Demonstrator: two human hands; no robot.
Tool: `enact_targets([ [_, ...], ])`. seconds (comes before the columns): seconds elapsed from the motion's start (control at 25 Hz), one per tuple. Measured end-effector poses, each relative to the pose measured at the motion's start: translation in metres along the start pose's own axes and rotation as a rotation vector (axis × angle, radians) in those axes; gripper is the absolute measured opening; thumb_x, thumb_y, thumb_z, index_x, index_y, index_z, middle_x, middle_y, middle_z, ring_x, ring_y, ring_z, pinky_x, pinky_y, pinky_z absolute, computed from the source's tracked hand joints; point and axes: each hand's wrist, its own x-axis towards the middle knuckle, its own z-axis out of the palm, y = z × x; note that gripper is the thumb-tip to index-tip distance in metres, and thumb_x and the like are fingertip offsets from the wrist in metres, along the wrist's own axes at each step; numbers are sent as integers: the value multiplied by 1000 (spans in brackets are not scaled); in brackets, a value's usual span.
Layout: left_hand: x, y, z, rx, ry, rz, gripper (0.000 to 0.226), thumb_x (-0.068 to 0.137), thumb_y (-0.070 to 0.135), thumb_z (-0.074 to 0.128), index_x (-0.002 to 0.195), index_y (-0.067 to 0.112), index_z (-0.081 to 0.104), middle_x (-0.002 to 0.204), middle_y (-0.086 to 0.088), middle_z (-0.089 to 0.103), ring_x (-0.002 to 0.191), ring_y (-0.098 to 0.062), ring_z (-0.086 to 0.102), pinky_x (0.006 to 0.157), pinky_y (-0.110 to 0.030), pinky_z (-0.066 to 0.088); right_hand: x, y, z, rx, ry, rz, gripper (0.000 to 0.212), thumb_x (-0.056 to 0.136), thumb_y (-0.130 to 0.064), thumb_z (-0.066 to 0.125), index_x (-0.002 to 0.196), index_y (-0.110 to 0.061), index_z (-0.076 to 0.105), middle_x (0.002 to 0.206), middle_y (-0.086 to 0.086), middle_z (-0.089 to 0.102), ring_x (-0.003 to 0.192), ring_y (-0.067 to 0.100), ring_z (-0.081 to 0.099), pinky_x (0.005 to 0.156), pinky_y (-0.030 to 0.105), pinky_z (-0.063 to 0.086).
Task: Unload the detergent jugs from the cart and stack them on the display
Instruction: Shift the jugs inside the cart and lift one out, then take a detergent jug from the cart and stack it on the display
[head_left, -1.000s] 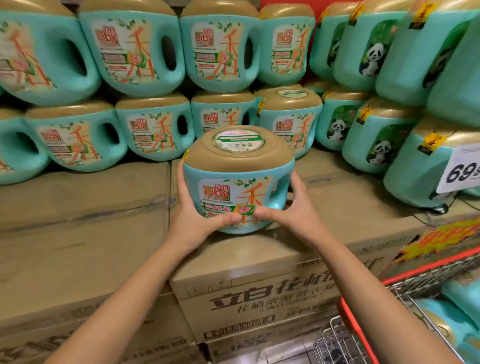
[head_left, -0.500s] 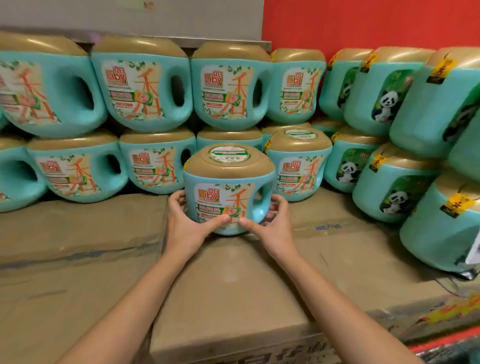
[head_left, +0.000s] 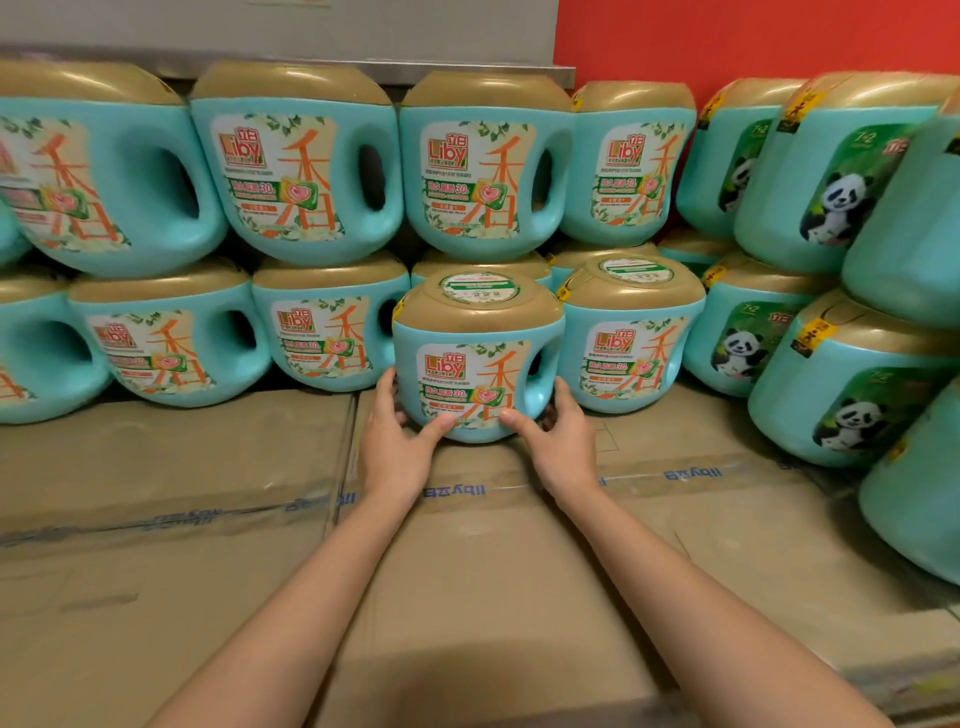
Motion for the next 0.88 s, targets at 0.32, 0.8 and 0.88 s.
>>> enact_targets([
  [0.32,-13,3,-4,-91,116,-31,61,76,26,81,128,14,50,123,-6,62,97,-12,64,84,-26,53,-19,-12,-11,-35,64,126,52,83,-20,75,128,-5,54,104,4,65,95,15,61,97,35,49],
  [0.8,-190,87,9,-576,-495,12,18,91,0,58,92,15,67,73,2,68,64,3,62,58,-7,46,-235,-15,-160,416,440,122,13,92,1,55,97,-9,62,70,10,69,55,13,59,54,17,49],
  [0.88,-227,92,34,-616,-662,-13,18,90,-3,57,90,12,67,69,0,66,60,1,60,54,-9,45,-267,-2,-195,375,585,191,13,92,5,53,95,-5,61,67,10,68,54,11,58,53,16,48],
])
